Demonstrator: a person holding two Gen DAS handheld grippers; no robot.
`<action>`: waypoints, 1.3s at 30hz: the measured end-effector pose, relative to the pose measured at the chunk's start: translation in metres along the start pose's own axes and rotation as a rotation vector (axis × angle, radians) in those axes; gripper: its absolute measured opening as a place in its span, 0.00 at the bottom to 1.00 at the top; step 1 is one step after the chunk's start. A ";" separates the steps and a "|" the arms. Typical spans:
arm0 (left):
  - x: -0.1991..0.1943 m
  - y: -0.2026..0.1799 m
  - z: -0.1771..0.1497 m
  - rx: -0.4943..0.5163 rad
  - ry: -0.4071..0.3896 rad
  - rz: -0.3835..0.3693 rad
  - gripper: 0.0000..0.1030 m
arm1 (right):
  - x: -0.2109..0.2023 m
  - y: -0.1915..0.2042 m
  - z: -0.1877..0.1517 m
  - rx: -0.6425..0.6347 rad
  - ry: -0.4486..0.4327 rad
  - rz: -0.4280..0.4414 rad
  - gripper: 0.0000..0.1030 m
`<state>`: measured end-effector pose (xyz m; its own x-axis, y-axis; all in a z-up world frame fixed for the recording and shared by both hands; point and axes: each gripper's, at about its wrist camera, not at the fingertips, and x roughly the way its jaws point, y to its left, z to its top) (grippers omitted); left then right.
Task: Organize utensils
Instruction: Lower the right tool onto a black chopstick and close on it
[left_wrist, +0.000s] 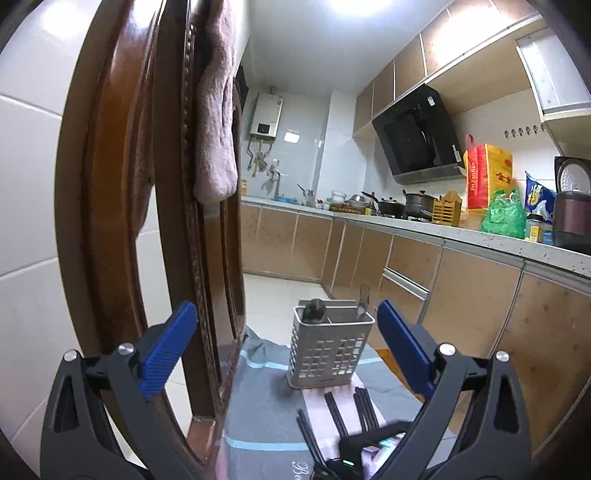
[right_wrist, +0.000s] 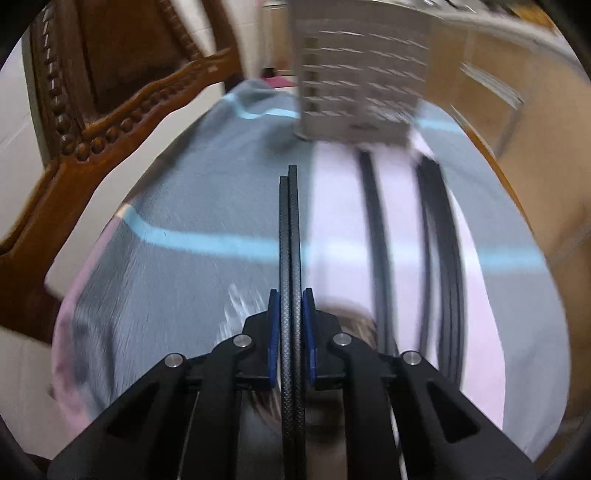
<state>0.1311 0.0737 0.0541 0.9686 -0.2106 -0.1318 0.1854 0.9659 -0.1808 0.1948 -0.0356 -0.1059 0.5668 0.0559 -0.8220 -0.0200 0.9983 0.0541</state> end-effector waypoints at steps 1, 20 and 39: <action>0.002 0.001 -0.001 -0.009 0.011 -0.002 0.95 | -0.006 -0.003 -0.007 0.016 -0.006 0.001 0.12; 0.014 -0.010 -0.006 0.039 0.068 -0.001 0.95 | -0.017 -0.023 0.010 -0.122 -0.090 0.060 0.38; 0.029 -0.021 -0.016 0.092 0.180 -0.017 0.96 | 0.010 -0.006 0.002 -0.195 0.015 0.089 0.20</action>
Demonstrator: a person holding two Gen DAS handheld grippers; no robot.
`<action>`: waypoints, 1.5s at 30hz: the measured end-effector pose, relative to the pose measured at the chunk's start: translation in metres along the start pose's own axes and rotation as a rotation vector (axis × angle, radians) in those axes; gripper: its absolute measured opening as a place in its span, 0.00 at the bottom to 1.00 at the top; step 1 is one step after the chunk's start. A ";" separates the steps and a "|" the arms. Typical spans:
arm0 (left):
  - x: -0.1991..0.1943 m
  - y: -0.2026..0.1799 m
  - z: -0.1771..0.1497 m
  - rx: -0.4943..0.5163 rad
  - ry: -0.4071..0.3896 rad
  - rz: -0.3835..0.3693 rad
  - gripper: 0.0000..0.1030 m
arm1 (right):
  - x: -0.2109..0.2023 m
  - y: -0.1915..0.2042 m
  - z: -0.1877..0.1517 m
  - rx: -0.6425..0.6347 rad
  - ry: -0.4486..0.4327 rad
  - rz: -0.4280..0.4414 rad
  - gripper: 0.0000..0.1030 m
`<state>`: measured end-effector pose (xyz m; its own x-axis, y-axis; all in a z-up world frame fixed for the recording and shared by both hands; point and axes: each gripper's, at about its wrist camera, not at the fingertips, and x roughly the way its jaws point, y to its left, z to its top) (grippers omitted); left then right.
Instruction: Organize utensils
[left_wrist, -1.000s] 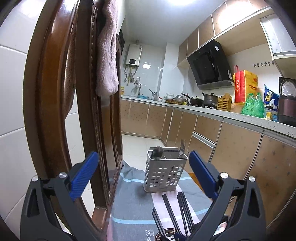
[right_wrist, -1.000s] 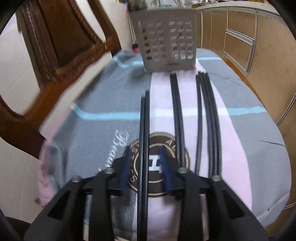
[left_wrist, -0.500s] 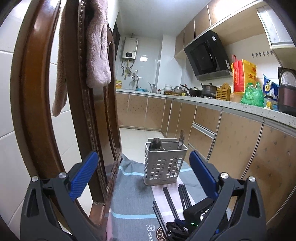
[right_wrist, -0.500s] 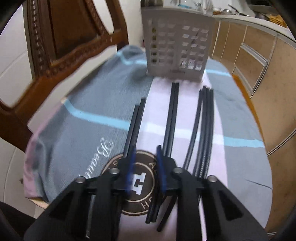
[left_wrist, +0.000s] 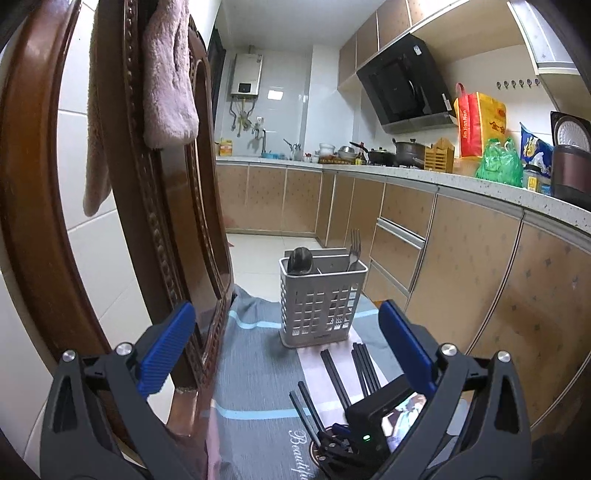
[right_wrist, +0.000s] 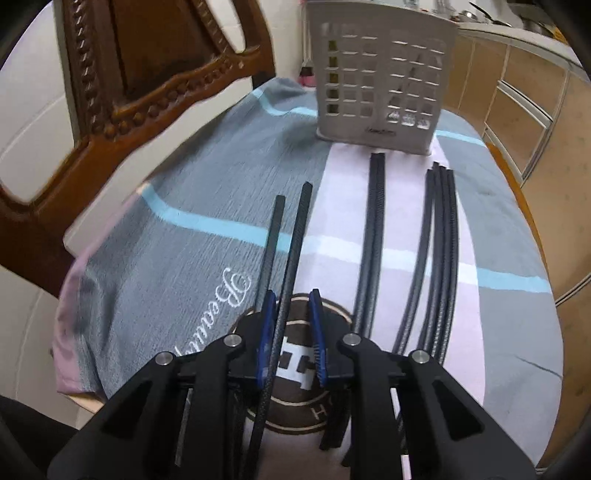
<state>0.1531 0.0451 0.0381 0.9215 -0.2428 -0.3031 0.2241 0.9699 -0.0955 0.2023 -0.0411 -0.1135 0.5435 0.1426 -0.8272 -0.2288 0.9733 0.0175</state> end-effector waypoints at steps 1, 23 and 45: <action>0.000 0.000 0.000 -0.002 0.001 0.000 0.96 | 0.001 0.003 0.000 -0.017 -0.001 -0.015 0.20; 0.083 0.027 -0.032 -0.339 0.394 -0.080 0.95 | 0.028 -0.019 0.040 -0.023 0.054 0.048 0.14; 0.162 -0.004 -0.063 -0.097 0.547 0.196 0.94 | -0.070 -0.112 0.060 0.190 -0.279 0.301 0.07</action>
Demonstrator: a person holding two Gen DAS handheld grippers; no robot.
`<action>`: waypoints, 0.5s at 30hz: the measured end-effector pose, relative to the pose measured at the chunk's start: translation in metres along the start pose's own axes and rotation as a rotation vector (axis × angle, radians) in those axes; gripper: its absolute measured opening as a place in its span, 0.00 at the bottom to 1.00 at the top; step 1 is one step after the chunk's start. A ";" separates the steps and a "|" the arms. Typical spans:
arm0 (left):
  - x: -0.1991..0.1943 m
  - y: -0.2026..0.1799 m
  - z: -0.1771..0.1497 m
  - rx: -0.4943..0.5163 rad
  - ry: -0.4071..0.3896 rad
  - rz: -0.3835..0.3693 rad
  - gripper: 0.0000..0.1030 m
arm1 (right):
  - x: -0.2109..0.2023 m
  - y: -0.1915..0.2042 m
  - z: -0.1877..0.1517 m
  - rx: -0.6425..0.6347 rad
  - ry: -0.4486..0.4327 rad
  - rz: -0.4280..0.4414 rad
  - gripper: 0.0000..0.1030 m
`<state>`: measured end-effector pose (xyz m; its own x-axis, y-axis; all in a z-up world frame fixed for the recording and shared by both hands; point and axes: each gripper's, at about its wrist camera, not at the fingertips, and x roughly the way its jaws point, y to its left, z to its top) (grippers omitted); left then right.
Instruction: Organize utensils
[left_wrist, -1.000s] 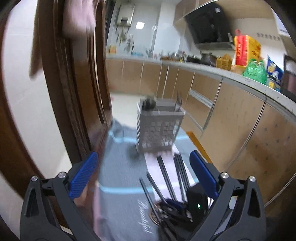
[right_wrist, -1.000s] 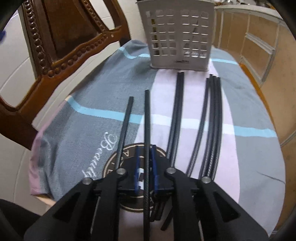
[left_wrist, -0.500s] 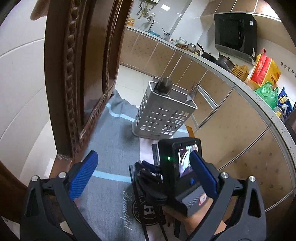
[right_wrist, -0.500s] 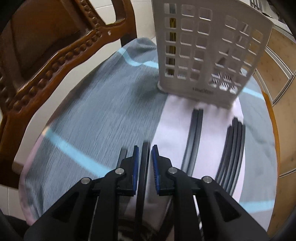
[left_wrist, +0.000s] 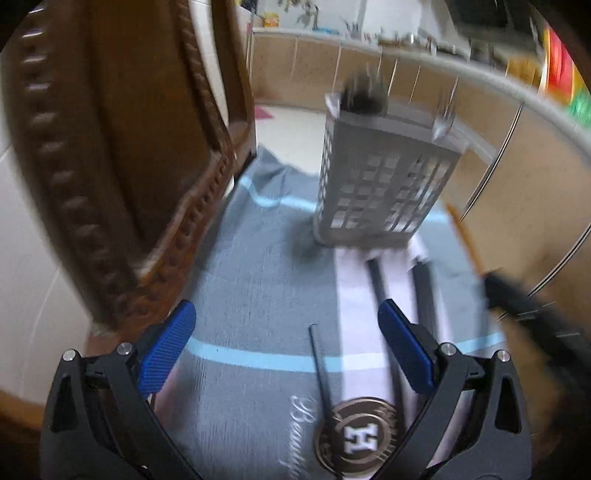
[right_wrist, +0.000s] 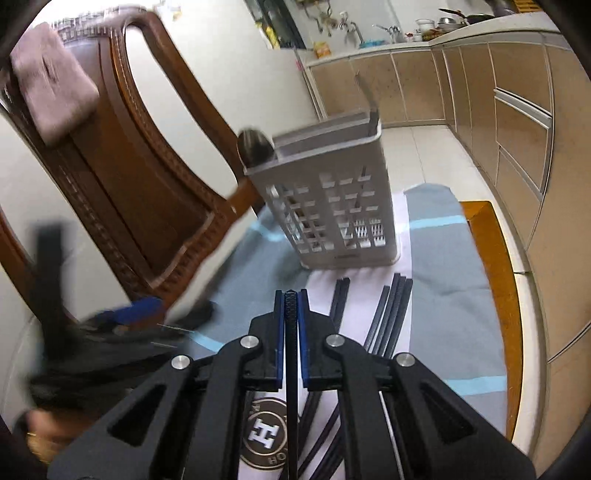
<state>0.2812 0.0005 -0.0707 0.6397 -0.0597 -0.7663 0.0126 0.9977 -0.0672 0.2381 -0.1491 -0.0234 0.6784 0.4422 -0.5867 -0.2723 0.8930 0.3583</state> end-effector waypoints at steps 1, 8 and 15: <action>0.009 -0.003 -0.001 0.013 0.021 0.018 0.88 | 0.000 -0.001 0.001 0.003 -0.002 0.008 0.07; 0.061 -0.020 -0.006 0.036 0.175 0.076 0.71 | -0.009 -0.013 0.000 0.026 0.010 0.047 0.07; 0.082 -0.032 -0.007 0.018 0.262 0.049 0.33 | -0.020 -0.022 0.004 0.033 -0.006 0.066 0.07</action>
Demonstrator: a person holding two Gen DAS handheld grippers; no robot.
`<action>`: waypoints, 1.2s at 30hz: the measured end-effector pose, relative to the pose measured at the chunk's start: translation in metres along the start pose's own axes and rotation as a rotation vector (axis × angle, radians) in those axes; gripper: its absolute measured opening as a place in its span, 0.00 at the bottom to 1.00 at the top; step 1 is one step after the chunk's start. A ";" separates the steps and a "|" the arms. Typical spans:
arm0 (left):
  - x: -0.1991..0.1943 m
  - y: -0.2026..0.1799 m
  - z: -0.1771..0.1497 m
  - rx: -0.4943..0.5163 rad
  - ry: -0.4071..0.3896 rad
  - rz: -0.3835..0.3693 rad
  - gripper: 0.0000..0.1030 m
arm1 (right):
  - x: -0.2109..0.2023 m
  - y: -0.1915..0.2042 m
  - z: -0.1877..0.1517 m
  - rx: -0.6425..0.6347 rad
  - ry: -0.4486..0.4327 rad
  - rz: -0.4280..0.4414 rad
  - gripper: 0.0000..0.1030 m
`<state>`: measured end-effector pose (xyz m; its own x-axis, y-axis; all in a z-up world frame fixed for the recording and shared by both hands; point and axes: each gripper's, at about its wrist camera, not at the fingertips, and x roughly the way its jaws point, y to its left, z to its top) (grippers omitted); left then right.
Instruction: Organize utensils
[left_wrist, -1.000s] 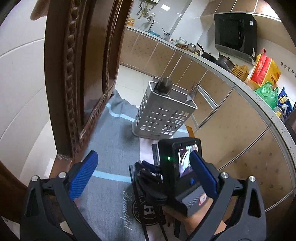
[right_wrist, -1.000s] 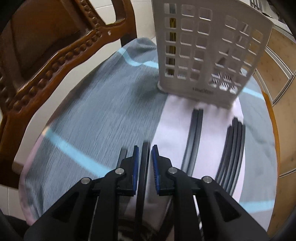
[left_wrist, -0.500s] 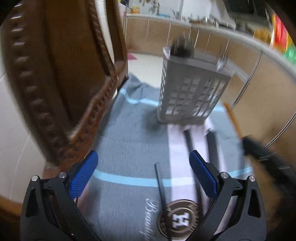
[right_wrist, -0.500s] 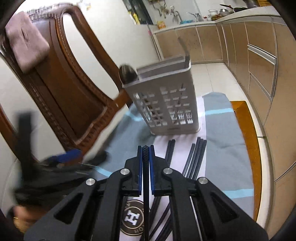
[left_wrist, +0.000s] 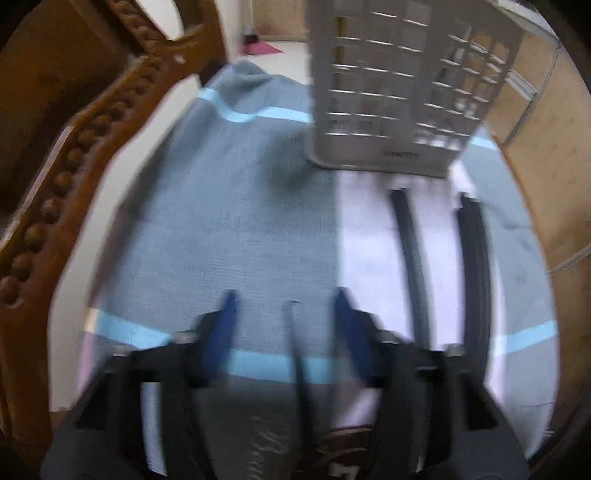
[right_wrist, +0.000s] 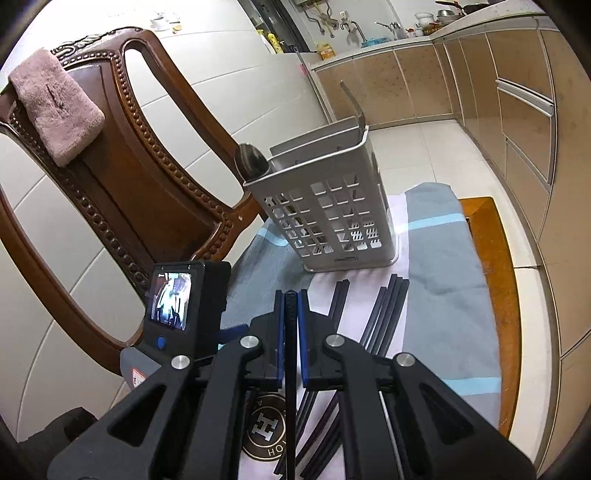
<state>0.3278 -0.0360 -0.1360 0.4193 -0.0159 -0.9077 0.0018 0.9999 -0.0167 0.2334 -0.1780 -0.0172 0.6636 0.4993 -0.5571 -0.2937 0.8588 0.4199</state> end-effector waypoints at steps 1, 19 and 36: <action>-0.001 -0.002 0.001 0.007 0.003 -0.003 0.11 | -0.003 -0.001 0.001 0.002 -0.004 0.001 0.07; -0.191 0.043 -0.072 0.031 -0.423 -0.235 0.07 | -0.106 0.033 -0.024 -0.078 -0.140 -0.036 0.07; -0.258 0.038 -0.147 0.110 -0.476 -0.198 0.07 | -0.177 0.096 -0.071 -0.117 -0.199 -0.043 0.07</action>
<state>0.0866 0.0050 0.0364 0.7671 -0.2261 -0.6003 0.2074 0.9730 -0.1014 0.0385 -0.1758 0.0709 0.7963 0.4396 -0.4156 -0.3323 0.8919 0.3068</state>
